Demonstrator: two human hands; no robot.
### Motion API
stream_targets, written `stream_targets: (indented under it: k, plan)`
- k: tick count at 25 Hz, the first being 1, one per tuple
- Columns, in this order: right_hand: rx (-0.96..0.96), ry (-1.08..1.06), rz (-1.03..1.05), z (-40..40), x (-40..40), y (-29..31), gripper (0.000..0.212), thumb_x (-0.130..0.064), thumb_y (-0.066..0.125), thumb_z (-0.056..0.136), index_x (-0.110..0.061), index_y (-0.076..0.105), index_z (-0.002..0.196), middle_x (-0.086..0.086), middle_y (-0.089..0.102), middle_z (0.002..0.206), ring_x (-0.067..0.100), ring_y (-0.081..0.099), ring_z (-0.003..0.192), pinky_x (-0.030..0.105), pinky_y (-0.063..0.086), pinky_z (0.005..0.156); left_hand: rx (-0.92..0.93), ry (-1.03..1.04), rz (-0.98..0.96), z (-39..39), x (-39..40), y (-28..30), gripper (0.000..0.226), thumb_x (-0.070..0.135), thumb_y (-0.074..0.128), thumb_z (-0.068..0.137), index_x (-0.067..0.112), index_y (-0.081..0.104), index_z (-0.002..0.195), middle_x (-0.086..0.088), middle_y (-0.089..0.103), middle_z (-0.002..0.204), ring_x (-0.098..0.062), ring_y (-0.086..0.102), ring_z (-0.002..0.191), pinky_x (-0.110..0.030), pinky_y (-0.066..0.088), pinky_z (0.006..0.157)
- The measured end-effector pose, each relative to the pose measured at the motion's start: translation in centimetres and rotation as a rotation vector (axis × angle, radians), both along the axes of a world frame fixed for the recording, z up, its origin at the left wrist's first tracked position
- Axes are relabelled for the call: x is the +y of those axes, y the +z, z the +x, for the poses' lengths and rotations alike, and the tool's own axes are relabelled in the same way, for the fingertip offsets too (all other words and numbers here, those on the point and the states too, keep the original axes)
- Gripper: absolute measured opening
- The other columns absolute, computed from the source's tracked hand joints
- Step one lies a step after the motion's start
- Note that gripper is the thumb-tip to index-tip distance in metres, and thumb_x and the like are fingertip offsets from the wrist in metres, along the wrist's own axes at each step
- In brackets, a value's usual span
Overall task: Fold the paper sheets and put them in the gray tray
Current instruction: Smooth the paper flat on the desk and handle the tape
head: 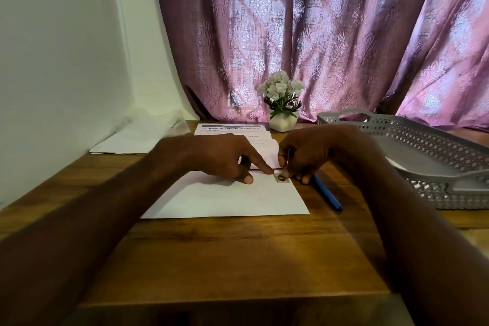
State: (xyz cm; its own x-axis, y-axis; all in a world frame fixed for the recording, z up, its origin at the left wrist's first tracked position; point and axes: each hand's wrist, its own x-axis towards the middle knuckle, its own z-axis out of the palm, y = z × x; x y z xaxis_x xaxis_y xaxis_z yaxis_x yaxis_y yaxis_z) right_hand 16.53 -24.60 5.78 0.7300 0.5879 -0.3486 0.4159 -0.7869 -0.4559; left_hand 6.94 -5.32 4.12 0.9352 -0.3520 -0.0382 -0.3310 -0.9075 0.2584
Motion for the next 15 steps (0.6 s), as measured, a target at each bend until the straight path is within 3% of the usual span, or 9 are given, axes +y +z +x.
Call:
stream_targets:
  k: [5, 10, 15]
  plan:
    - [0.022, 0.059, -0.044, -0.2, -0.4, 0.5, 0.036, 0.013, 0.069, 0.085, -0.013, 0.063, 0.108, 0.011, 0.070, 0.094, 0.019, 0.070, 0.076, 0.020, 0.056, 0.056, -0.001, -0.004, -0.021, -0.3, 0.0, 0.0, 0.045, 0.023, 0.071, 0.097, 0.044, 0.064, 0.136, 0.024, 0.059, 0.082, -0.004, 0.055, 0.078, -0.013, 0.035, 0.071]
    - [-0.043, -0.098, 0.039, -0.1, 0.7, -0.5, 0.013, 0.001, 0.066, 0.095, -0.004, 0.063, 0.106, 0.014, 0.068, 0.082, 0.015, 0.069, 0.051, 0.025, 0.058, 0.048, 0.005, -0.012, -0.044, -0.7, 0.1, -0.2, 0.051, 0.024, 0.068, 0.099, 0.049, 0.055, 0.142, 0.026, 0.058, 0.080, 0.000, 0.054, 0.078, -0.012, 0.036, 0.072]
    - [-0.079, -0.132, 0.022, 0.3, 0.9, -0.7, 0.015, 0.002, 0.070, 0.092, -0.002, 0.066, 0.106, 0.014, 0.070, 0.080, 0.017, 0.069, 0.050, 0.028, 0.059, 0.050, 0.006, -0.018, -0.009, -0.6, 0.0, 0.0, 0.045, 0.025, 0.068, 0.099, 0.046, 0.061, 0.139, 0.023, 0.058, 0.082, -0.003, 0.053, 0.076, -0.013, 0.037, 0.070]
